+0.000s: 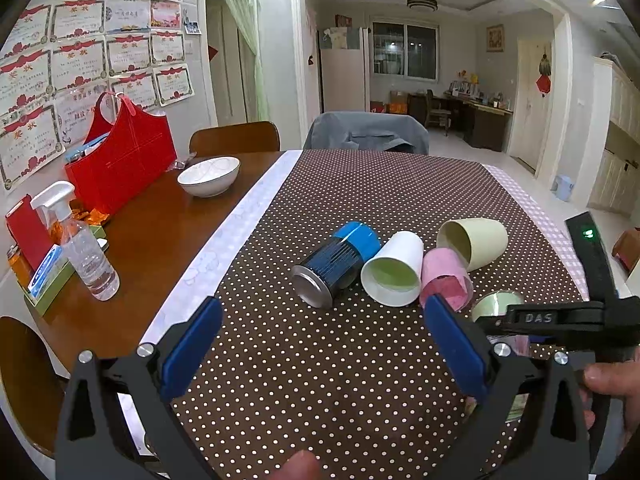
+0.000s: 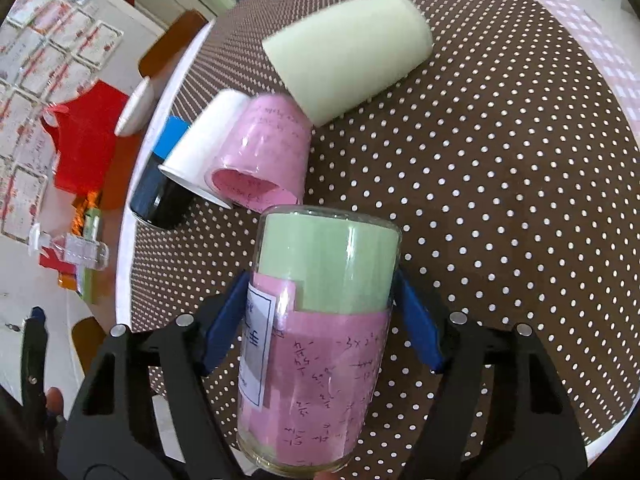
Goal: Flip cup upside down
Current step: 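Close the right gripper around the jar body, then rotate the jar with the right gripper so the green lid faces up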
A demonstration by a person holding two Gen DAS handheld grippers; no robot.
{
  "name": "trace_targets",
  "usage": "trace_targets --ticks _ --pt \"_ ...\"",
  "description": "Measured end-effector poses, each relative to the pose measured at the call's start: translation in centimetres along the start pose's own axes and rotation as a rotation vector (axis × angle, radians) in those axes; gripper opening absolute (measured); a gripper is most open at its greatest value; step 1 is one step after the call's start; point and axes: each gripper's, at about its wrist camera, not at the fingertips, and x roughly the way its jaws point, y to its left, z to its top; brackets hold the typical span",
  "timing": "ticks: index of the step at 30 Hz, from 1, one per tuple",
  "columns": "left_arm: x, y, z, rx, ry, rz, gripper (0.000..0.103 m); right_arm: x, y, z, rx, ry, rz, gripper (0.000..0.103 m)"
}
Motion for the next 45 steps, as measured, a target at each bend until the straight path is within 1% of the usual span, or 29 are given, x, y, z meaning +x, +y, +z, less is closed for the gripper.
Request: trace_targets --ticks 6,8,15,18,23,25,32,35,39,43,45 --pt "-0.4 -0.6 0.1 0.002 -0.003 -0.015 0.099 -3.3 0.6 -0.8 -0.044 -0.127 0.046 0.071" --pt "-0.6 -0.8 0.1 0.003 -0.003 -0.021 0.099 -4.5 1.0 -1.2 -0.075 -0.186 0.046 0.070" --pt "-1.0 -1.2 -0.1 0.006 0.000 -0.021 0.099 -7.0 2.4 -1.7 -0.159 -0.334 0.030 0.069" --pt "-1.1 -1.1 0.0 -0.003 0.000 -0.016 0.099 -7.9 3.1 -2.1 -0.218 -0.400 -0.013 0.069" --pt "-1.0 -0.9 0.1 -0.015 0.002 -0.011 0.099 -8.3 4.3 -2.9 -0.304 -0.471 -0.099 0.069" --pt "-1.0 -0.9 0.1 -0.017 0.004 -0.009 0.099 -8.1 4.4 -3.2 -0.337 -0.483 -0.125 0.069" --pt "-0.9 -1.1 -0.1 -0.019 0.014 -0.011 0.099 -6.7 4.7 -3.8 -0.413 -0.478 -0.175 0.069" --pt "-0.9 -1.1 -0.2 -0.018 0.017 -0.010 0.099 -6.4 4.9 -4.0 -0.439 -0.467 -0.188 0.070" --pt "-0.8 -1.1 -0.2 -0.019 0.020 -0.008 0.099 -5.5 5.6 -4.3 -0.495 -0.444 -0.231 0.070" --pt "-0.7 -1.1 -0.3 -0.021 0.024 -0.007 0.099 -4.8 5.8 -4.5 -0.526 -0.425 -0.247 0.070" --pt "-0.7 -1.0 -0.4 -0.020 0.024 -0.006 0.099 -4.7 5.7 -4.4 -0.523 -0.414 -0.229 0.071"
